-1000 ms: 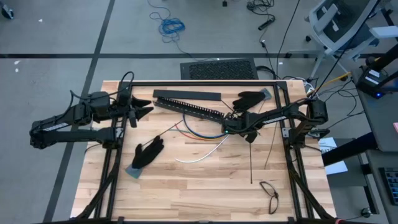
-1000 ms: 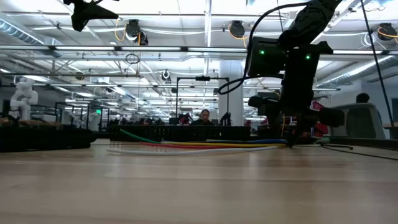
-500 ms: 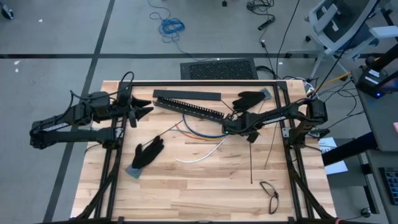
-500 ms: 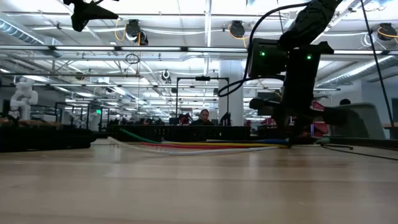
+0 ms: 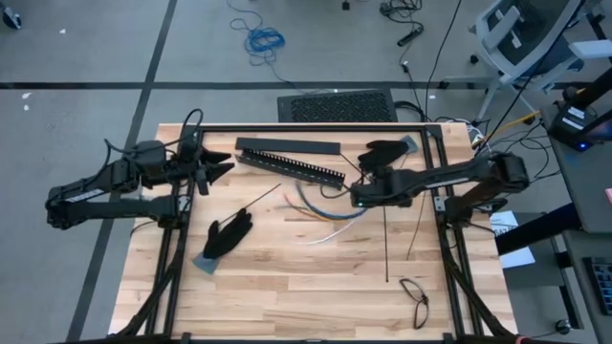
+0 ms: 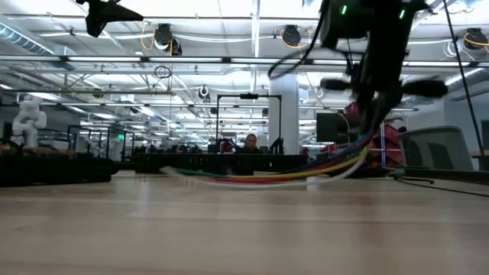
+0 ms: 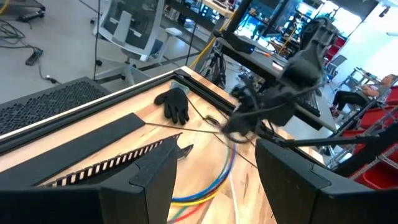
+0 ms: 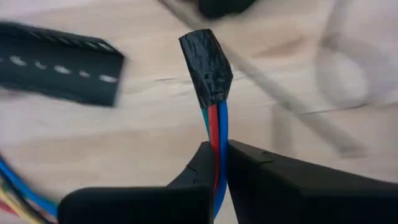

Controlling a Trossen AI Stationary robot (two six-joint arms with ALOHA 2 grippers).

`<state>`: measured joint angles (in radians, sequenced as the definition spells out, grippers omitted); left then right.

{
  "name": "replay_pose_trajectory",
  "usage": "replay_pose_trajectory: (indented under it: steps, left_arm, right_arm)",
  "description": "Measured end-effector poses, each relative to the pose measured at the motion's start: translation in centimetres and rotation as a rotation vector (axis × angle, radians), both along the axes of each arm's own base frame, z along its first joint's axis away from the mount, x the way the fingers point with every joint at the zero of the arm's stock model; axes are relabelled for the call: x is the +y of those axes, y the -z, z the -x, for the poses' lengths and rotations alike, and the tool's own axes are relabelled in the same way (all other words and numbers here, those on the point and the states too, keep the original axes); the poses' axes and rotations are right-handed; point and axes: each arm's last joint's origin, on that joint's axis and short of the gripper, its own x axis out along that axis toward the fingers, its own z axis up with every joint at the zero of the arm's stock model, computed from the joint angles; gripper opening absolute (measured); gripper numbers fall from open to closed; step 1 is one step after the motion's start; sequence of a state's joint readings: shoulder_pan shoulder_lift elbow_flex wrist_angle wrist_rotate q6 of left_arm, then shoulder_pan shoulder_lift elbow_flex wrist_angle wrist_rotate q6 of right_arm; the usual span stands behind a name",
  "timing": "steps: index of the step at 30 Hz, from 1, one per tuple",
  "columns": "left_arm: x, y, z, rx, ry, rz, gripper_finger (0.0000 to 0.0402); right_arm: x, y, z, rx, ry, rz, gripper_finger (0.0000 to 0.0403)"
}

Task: Ziptie cables
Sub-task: Wrap the cable wires using a zip tie

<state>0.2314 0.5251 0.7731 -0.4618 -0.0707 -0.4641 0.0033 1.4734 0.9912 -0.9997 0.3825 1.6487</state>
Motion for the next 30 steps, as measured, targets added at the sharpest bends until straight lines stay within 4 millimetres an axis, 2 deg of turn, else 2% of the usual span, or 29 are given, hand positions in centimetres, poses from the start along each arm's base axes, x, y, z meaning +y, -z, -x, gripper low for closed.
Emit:
replay_pose_trajectory:
  steps: [5, 12, 16, 20, 23, 27, 30]
  left_arm:
    - [0.0, -0.1, 0.0, -0.009, -0.016, -0.005, 0.0212]
    - [0.2, -0.4, 0.0, -0.039, -0.050, -0.017, 0.0212]
    - [0.2, -1.1, -0.1, -0.121, -0.077, -0.001, 0.0212]
    - [0.2, -1.9, 0.0, -0.213, -0.086, 0.000, 0.0212]
    - [0.2, -2.5, 0.2, -0.286, -0.096, 0.032, 0.0212]
    - [0.1, -3.1, 0.8, -0.362, -0.103, 0.045, 0.0212]
    - [0.1, -3.5, 1.1, -0.409, -0.112, 0.037, 0.0212]
  right_arm:
    - [-0.5, -7.2, 1.9, 0.077, -0.230, 0.098, 0.0011]
    - [-3.0, -19.5, 4.7, 0.030, -0.568, 0.270, 0.0007]
    - [-4.1, -24.6, 5.6, 0.054, -0.828, 0.344, 0.0007]
    - [-4.9, -27.0, 4.6, 0.056, -1.113, 0.380, 0.0007]
    - [-5.5, -27.7, 3.4, 0.069, -1.170, 0.421, 0.0007]
    - [-5.8, -27.2, 1.5, 0.023, -1.278, 0.361, 0.0007]
    - [-5.0, -26.1, -0.5, -0.023, -1.399, 0.275, 0.0007]
